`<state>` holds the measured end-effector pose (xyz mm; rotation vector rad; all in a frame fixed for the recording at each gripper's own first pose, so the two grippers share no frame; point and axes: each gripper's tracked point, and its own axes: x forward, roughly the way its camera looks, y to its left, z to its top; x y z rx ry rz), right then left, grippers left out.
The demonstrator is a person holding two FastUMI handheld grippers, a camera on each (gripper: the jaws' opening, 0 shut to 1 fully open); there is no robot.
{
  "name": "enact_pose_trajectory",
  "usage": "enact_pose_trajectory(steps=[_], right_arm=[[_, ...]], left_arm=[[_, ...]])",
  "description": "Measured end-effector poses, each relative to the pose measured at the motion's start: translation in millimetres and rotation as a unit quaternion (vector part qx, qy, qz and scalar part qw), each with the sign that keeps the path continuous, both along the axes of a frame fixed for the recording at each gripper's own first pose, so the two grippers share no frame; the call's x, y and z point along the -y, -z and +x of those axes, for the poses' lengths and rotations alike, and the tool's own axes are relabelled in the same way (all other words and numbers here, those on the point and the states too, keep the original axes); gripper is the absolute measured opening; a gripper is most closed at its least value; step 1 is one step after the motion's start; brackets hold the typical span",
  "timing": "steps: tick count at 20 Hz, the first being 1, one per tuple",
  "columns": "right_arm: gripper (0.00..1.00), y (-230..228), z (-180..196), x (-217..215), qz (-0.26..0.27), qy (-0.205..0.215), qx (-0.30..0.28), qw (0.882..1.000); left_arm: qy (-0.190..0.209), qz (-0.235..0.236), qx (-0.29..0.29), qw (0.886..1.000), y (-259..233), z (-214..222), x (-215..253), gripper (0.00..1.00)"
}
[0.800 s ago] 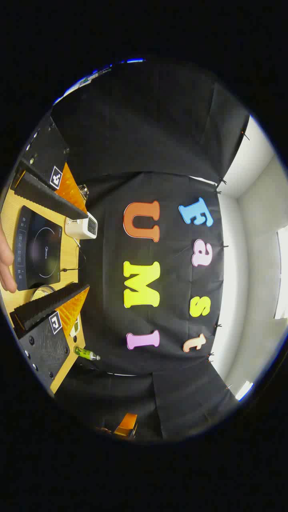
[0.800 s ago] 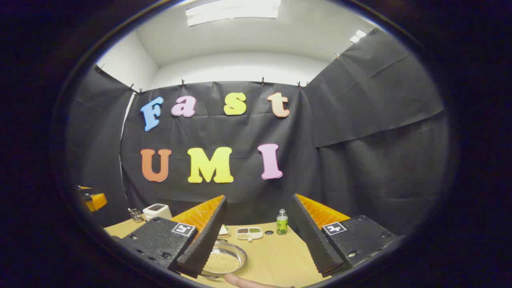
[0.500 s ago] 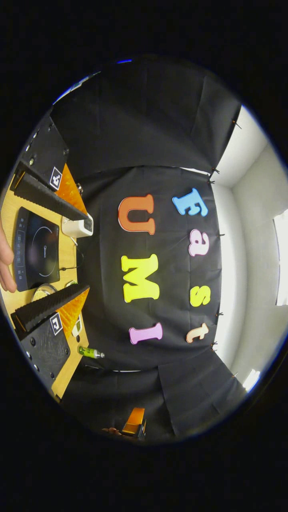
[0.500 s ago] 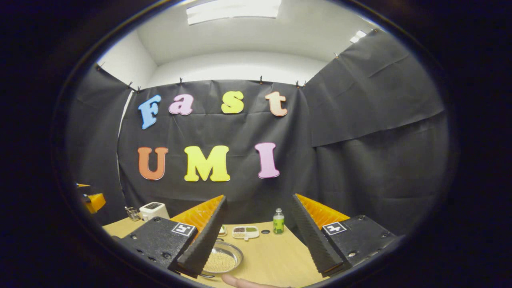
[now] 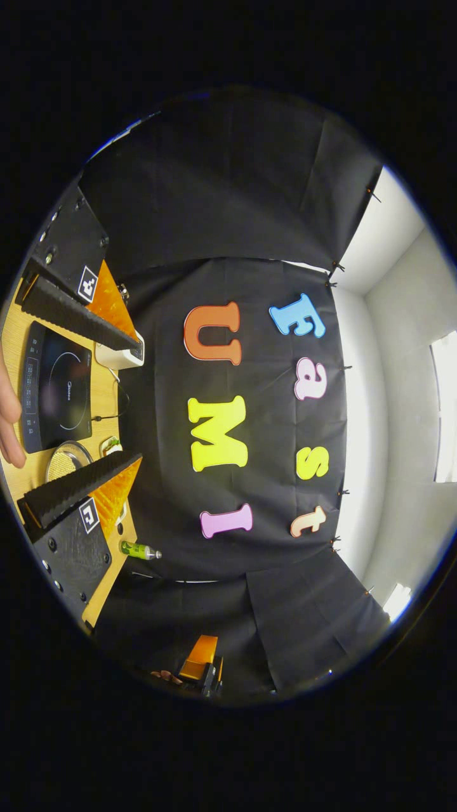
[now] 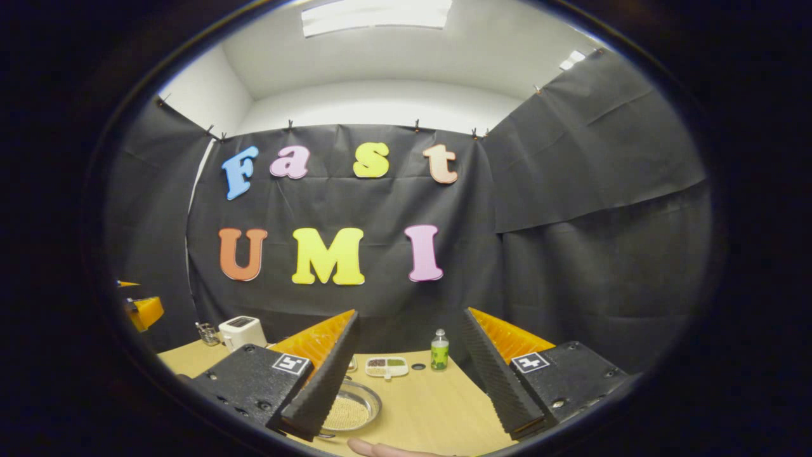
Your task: First push the handle of the pot to place it horizontally, then grasp the pot with both hands and set it on the induction cooktop.
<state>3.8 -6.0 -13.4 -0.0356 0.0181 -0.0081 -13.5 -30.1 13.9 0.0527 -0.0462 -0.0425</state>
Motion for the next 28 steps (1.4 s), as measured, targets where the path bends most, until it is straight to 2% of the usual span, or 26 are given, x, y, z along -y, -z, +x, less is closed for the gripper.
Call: enact_pose_trajectory(steps=[6, 8, 12, 13, 16, 17, 18, 19, 20, 21, 23, 26, 28], right_arm=[[0.96, 28, 9, -21, 0.001, -0.020, -0.025, 0.999], [0.95, 39, 10, -39, 0.012, -0.045, -0.040, 0.998], [0.80, 53, 12, -73, 0.017, -0.094, -0.046, 0.994], [0.70, 63, 9, -86, 0.014, -0.112, -0.060, 0.992], [0.56, 89, 7, -119, 0.007, -0.155, -0.096, 0.983], [0.39, 96, 5, -126, 0.003, -0.166, -0.103, 0.981], [0.32, 103, 5, -135, 0.000, -0.171, -0.113, 0.979], [0.17, 113, 5, -141, 0.001, -0.172, -0.123, 0.977], [0.17, 122, 4, -147, 0.004, -0.173, -0.134, 0.976], [0.04, 128, 3, -157, 0.003, -0.179, -0.143, 0.973], [0.04, 142, 8, -159, 0.002, -0.155, -0.150, 0.976], [0.00, 165, 12, -177, 0.014, -0.156, -0.166, 0.974], [0.04, 183, 9, -193, 0.015, -0.164, -0.182, 0.969]], left_arm=[[0.005, 0.004, 0.005, 1.000, 3, -5, 2, 0.95], [0.005, 0.005, 0.009, 1.000, 4, -9, 2, 0.95], [0.006, -0.008, 0.011, 1.000, 8, -14, 2, 0.95], [0.006, -0.009, 0.011, 1.000, 8, -15, 3, 0.95], [0.001, -0.003, 0.015, 1.000, 8, -18, -5, 0.95], [0.000, -0.002, 0.017, 1.000, 7, -21, -6, 0.95], [0.001, -0.004, 0.019, 1.000, 7, -23, -7, 0.95], [0.002, -0.007, 0.021, 1.000, 7, -23, -7, 0.95], [0.002, -0.010, 0.022, 1.000, 7, -24, -8, 0.95], [0.003, -0.012, 0.023, 1.000, 7, -27, -10, 0.95], [0.001, -0.012, 0.023, 1.000, 8, -31, -16, 0.95], [0.000, -0.013, 0.023, 1.000, 11, -36, -21, 0.95], [-0.001, -0.012, 0.020, 1.000, 15, -40, -28, 0.95]])
